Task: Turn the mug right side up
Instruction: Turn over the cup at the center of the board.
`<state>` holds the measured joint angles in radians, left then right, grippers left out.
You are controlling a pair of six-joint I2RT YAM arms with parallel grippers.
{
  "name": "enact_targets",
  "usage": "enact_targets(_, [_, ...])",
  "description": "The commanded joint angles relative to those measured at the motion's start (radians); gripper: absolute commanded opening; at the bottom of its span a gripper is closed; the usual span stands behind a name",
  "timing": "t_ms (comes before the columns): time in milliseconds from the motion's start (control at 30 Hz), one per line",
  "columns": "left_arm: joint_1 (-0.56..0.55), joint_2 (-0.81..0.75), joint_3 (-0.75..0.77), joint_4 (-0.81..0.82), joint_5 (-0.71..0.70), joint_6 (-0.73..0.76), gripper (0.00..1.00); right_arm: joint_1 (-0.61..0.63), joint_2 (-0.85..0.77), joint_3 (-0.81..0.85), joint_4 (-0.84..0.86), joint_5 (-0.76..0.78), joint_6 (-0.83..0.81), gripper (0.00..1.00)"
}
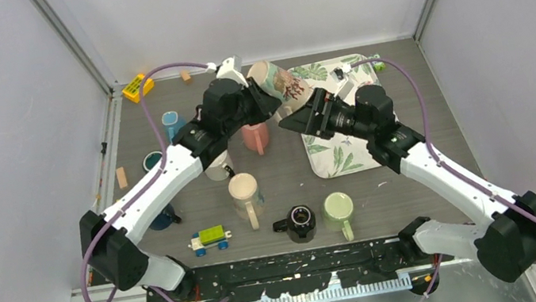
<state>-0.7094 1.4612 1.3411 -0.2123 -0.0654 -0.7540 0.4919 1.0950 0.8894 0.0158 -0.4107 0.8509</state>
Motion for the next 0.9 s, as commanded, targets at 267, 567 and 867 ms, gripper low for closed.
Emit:
enact_targets(267, [0.065,-0.11,0.116,0.252,0.162,-0.139,0.0,-0.052,0.155,-0.065,0.636,-0.185,0.291,1.0])
enact_targets(567, [0.119,-0.129,0.084,0.323,0.263,-0.259,0.0,-0.073,0.342,-0.056,1.114,-0.199,0.595,0.97])
enact_targets(867, [0.157,-0.151,-0.006,0.401,0.321,-0.332,0.0,-0.073,0.364,-0.026,1.145,-0.188,0.626,0.83])
